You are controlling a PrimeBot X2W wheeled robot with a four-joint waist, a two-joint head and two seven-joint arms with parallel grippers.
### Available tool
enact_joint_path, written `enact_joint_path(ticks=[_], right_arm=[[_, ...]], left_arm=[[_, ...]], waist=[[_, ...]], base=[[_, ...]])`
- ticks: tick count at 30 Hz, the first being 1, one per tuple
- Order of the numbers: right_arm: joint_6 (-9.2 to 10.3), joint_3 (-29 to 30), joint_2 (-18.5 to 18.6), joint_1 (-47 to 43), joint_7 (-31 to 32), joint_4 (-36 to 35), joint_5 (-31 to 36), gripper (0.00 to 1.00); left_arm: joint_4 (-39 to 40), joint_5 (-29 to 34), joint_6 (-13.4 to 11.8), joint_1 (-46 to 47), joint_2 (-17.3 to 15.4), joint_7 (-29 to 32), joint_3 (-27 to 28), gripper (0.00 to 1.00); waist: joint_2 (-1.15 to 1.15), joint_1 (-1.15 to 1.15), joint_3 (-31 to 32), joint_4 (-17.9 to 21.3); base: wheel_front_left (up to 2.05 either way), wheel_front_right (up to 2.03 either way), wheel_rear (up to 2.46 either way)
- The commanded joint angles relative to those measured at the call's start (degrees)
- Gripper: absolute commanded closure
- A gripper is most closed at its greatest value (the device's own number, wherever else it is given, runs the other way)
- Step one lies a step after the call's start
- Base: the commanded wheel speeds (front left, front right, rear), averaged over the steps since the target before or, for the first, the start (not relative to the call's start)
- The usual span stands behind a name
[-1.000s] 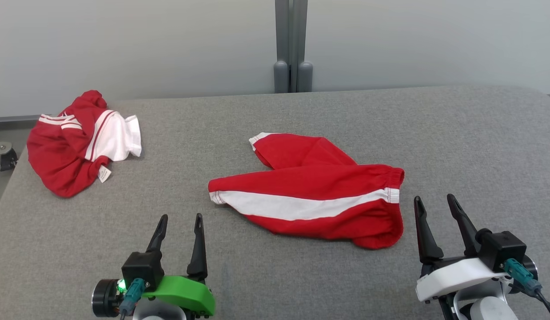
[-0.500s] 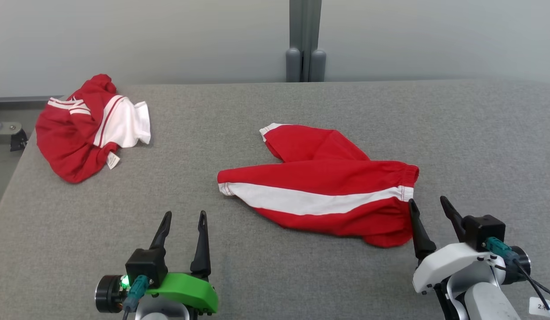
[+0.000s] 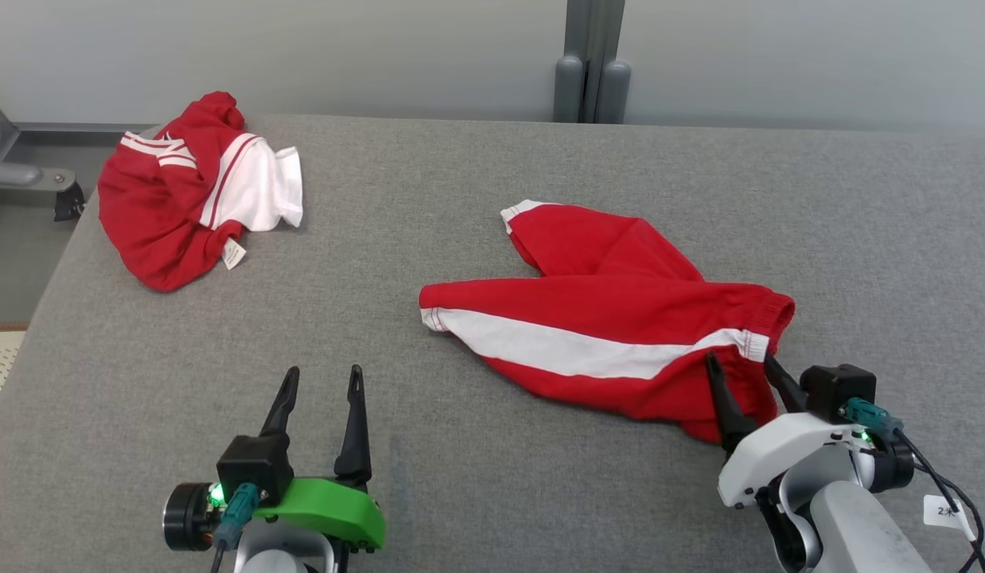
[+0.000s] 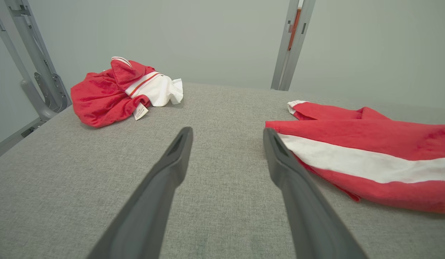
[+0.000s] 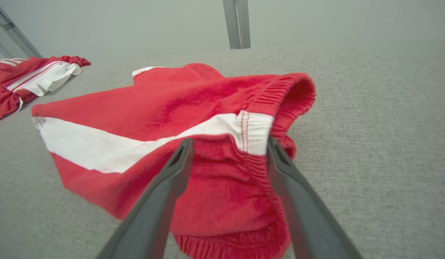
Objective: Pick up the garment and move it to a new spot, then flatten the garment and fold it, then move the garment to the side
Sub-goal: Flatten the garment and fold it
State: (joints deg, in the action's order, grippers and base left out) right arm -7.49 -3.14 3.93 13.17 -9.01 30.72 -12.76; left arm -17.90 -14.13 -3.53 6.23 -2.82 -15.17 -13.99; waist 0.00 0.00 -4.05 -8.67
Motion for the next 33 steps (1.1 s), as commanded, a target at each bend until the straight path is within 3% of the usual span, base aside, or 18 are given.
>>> enact_joint_path(ticks=[1,9,10,12,13,16,19,26,33], right_arm=[[0.00,-0.9,0.5,0.8,-0.5,0.3,-1.1,0.00],[0.00,-4.3,2.1,3.1,-0.7,0.3,-4.9,0.00],[0.00,-4.6,2.4,3.5,-0.4,0.6,-5.2,0.07],[0.00,-5.0,2.7,4.2,-0.3,1.3,-5.5,0.53],[0.00,-5.1,2.8,4.5,-0.2,1.7,-5.8,0.62],[0.00,-5.4,3.2,5.9,-0.2,3.4,-6.0,0.76],[0.00,-5.9,3.5,7.1,-0.4,4.9,-5.5,1.00],[0.00,-6.7,4.2,8.4,-1.7,6.0,-6.3,1.00],[0.00,-8.3,4.6,9.7,-2.1,6.2,-6.8,1.00]], left_arm=[[0.2,0.1,-0.2,0.7,-0.1,0.0,0.3,0.00],[0.4,0.4,-0.1,0.9,-0.1,0.0,0.3,0.00],[0.3,0.4,-0.2,0.9,-0.1,0.0,0.3,0.00],[0.3,0.3,-0.1,1.0,-0.1,0.0,0.2,0.00],[0.3,0.3,-0.1,1.0,-0.1,0.0,0.2,0.00],[-0.2,0.3,0.5,1.5,-0.1,0.0,-0.2,0.00],[-1.6,-0.3,1.5,2.4,-0.1,0.0,-1.3,0.00],[-10.6,-6.0,5.5,8.3,-0.1,0.1,-6.1,0.00],[-21.6,-16.4,6.8,16.5,-0.2,0.2,-10.1,0.00]], waist=[[0.00,0.00,-0.1,0.0],[0.00,0.00,-0.6,0.6],[0.00,0.00,-0.7,0.7],[0.00,0.00,-0.8,0.9],[0.00,0.00,-0.9,0.9],[0.00,0.00,-1.3,1.0],[0.00,0.00,-1.7,1.1],[0.00,0.00,-2.9,2.6],[0.00,0.00,-4.5,5.1]], base=[[0.00,0.00,0.00],[0.00,0.00,0.00],[0.00,0.00,0.00],[0.00,0.00,0.00],[0.00,0.00,0.00],[0.00,0.00,0.00],[0.00,0.00,0.00],[0.00,0.00,0.00],[0.00,0.00,0.00]])
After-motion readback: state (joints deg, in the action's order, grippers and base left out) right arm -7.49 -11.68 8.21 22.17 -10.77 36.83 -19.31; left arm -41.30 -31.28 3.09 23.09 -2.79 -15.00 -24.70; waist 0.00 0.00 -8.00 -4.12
